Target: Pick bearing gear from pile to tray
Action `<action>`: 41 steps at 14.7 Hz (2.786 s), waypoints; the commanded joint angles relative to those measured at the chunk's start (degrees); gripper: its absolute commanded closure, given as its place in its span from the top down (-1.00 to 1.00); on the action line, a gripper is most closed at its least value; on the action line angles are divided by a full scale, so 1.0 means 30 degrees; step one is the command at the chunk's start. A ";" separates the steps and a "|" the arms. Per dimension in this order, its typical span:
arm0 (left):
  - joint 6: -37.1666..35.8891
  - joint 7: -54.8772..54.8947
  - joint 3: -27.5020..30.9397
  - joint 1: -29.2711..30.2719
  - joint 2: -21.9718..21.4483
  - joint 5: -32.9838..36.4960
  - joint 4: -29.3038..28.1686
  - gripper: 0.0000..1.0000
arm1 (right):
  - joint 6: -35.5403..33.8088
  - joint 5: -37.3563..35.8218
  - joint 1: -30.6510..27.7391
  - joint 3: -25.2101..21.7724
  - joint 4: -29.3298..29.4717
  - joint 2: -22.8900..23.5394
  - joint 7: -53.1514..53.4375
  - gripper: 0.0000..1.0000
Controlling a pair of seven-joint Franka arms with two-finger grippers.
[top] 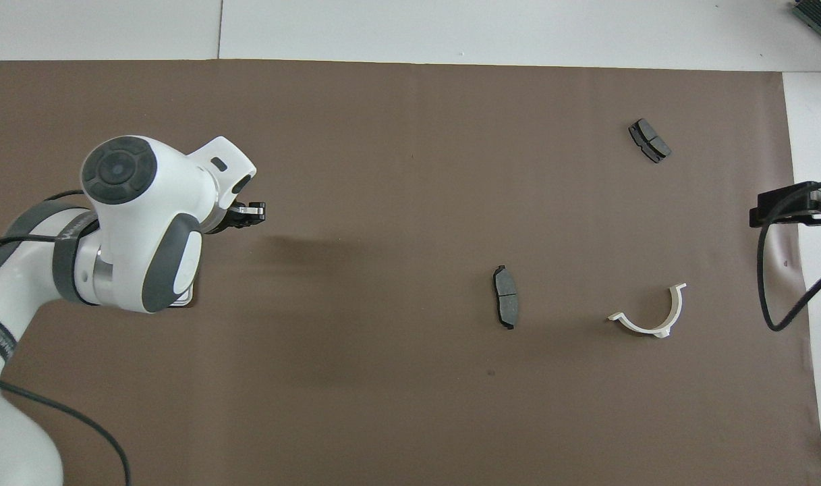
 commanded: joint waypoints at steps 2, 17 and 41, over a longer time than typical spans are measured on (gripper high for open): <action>0.0992 0.2688 -0.0210 0.2446 -0.1478 -0.0173 -0.2368 -1.00 | -0.0510 0.0333 -0.0222 0.0078 -0.0048 -0.0051 0.0215 1.00; 0.7411 0.4424 -0.0356 0.4650 -0.1069 -0.0436 -0.5683 -0.19 | -0.0686 0.0362 -0.0222 0.0078 -0.0078 -0.0080 0.0215 1.00; -0.8434 0.9756 -0.0181 0.6232 -0.2973 -0.0143 0.6239 1.00 | 0.0164 0.0332 -0.0515 -0.0010 -0.1279 -0.0842 -0.1396 1.00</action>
